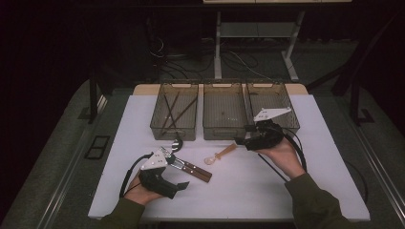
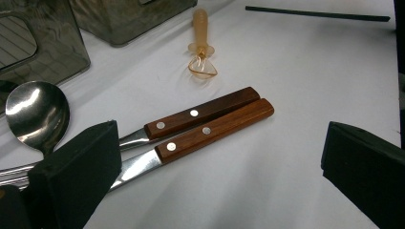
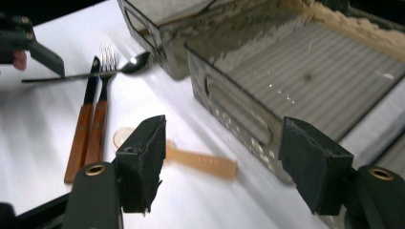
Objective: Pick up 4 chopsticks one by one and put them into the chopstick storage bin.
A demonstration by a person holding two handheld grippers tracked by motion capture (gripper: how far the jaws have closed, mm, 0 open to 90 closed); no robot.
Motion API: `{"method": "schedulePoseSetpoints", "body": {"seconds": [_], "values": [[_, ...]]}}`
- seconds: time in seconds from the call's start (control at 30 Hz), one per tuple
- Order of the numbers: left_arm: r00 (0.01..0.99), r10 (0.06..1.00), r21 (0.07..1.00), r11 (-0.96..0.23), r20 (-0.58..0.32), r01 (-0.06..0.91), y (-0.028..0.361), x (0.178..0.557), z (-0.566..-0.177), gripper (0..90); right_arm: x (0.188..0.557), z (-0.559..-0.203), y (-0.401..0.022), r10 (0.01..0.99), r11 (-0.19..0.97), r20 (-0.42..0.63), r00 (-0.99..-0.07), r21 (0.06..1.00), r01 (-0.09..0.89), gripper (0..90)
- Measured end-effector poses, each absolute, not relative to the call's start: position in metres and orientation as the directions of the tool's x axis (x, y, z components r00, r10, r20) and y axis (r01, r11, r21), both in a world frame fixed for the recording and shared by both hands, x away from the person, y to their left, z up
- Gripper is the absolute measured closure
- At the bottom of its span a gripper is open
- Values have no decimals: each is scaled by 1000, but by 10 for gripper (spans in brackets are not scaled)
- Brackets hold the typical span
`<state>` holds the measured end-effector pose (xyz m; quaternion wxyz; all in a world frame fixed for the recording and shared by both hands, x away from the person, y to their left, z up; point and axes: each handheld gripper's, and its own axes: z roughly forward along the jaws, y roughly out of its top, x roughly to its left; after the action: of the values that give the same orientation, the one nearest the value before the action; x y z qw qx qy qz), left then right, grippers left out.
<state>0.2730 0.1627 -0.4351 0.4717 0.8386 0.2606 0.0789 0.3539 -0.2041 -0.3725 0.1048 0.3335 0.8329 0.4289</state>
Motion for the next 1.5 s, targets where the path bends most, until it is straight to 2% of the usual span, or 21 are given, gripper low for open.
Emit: {"method": "schedulePoseSetpoints", "body": {"seconds": [0.63,1.0,1.23,1.5], "values": [[854,508,828,-428,-112,363,162,273,-437,0,317,-390,-253,667,430,98,-739,759,489,316],[854,508,828,-427,-113,364,162,272,-436,0,288,-405,-274,678,475,91,-729,703,529,341],[856,505,826,-434,-109,361,163,272,-436,0,272,-413,-288,686,497,88,-722,668,554,413],[857,504,825,-436,-107,359,163,273,-436,0,257,-423,-303,705,517,77,-705,624,585,539]]}}
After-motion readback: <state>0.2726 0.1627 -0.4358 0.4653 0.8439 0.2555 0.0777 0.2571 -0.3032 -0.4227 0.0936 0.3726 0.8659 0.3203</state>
